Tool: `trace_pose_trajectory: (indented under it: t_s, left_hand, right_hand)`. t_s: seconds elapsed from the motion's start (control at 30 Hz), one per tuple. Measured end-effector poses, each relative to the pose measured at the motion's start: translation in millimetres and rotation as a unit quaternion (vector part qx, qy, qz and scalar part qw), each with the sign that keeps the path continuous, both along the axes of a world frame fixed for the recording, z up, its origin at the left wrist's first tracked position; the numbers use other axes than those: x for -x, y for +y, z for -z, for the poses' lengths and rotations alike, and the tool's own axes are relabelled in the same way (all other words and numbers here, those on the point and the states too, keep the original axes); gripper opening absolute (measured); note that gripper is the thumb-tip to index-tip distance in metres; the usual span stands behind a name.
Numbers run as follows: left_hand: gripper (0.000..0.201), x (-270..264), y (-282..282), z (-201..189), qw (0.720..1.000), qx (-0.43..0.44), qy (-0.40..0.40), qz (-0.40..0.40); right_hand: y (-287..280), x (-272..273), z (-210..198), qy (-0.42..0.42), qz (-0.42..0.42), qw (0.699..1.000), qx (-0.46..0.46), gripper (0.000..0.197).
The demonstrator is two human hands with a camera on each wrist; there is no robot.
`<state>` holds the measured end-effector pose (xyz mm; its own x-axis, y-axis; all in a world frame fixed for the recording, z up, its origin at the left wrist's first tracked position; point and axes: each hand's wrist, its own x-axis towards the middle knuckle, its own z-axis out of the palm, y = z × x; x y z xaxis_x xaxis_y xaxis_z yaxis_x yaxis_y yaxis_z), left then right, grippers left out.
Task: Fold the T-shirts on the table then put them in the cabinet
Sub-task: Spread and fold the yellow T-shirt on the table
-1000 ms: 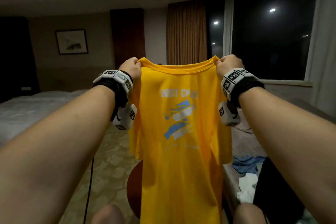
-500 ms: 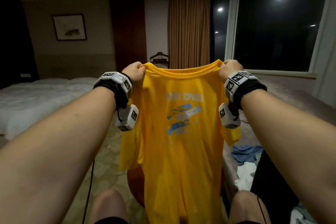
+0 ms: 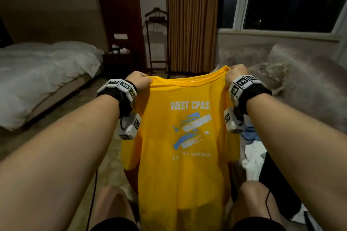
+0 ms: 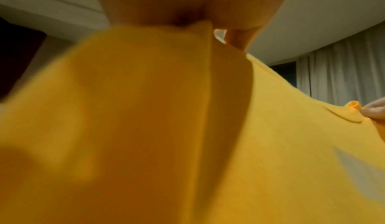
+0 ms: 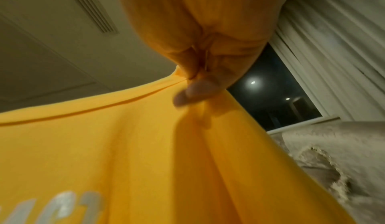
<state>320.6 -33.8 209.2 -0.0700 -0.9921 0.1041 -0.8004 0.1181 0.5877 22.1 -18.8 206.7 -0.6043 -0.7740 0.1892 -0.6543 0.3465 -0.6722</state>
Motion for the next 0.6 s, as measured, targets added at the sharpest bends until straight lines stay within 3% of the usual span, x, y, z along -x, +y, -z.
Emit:
trace_pose_trajectory:
  t_s: [0.13, 0.3, 0.43, 0.6]
  left_hand:
    - [0.044, 7, -57, 62, 0.998, -0.025, -0.062, 0.001]
    - [0.031, 8, -115, 132, 0.996, -0.078, -0.034, -0.02]
    - [0.032, 15, -154, 174, 0.99, -0.139, -0.013, -0.028]
    - [0.042, 24, -189, 222, 0.98, -0.19, -0.056, -0.032]
  right_hand:
    - [-50, 6, 60, 0.028, -0.013, 0.997, -0.072, 0.029]
    - [-108, 8, 134, 0.009, -0.032, 0.992, -0.123, 0.029]
    - [-143, 10, 183, 0.003, -0.029, 0.988, -0.151, 0.029]
    - [-175, 10, 237, -0.019, -0.029, 0.979, -0.203, 0.028]
